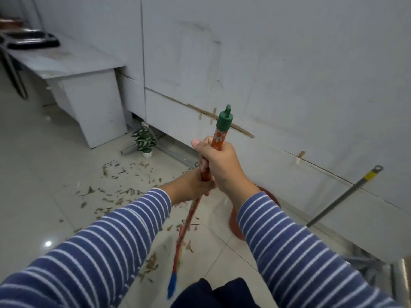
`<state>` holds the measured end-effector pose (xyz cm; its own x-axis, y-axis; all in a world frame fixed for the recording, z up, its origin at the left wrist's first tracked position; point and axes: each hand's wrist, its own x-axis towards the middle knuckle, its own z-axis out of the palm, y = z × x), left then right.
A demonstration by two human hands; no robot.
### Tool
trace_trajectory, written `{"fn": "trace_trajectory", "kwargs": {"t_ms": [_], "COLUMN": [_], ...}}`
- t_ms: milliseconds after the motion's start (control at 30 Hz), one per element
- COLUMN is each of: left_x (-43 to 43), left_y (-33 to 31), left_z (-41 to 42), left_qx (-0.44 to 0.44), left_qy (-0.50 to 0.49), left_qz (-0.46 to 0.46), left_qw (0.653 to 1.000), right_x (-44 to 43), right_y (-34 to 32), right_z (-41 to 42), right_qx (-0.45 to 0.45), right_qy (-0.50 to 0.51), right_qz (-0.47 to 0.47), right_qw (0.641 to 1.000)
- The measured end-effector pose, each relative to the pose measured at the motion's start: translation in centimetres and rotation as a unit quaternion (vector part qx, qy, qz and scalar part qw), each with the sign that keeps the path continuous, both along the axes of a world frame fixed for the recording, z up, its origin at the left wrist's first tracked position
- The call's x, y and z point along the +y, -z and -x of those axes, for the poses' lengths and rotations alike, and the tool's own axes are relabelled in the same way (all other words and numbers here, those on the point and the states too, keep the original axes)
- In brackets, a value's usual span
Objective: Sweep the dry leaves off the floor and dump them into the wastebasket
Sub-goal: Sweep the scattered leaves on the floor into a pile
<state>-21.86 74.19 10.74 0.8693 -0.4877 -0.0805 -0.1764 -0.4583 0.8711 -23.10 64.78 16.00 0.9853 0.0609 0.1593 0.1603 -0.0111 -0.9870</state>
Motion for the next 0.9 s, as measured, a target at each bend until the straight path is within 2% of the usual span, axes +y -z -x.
{"fn": "trace_trajectory", "kwargs": {"t_ms": [167,300,500,633,900], "left_x": [4.2,6.0,7.4,8.9,15.0], "left_y": [1.9,2.7,2.8,3.5,4.6], "left_z": [-1.1,-1.7,-3.2,-4.5,-5.4], "left_qx": [0.017,0.013,0.002,0.011,0.022], "left_qy": [-0.082,-0.132,-0.145,-0.172,-0.211], "left_qz": [-0.006,-0.011,-0.083,-0.124,-0.133], "left_qw": [0.996,0.991,0.986,0.977,0.968], "right_x": [3.3,4.8,5.2,5.9,11.4], "right_y": [0.5,0.8,0.7,0.9,1.3], "right_z": [-1.2,-2.5,-5.1,-6.7,-8.8], "right_qx": [0.010,0.024,0.048,0.062,0.077], "right_qy": [-0.054,-0.090,-0.144,-0.161,-0.219], "right_qz": [0.012,0.064,0.168,0.197,0.244], "right_qw": [0.998,0.994,0.974,0.965,0.942]}}
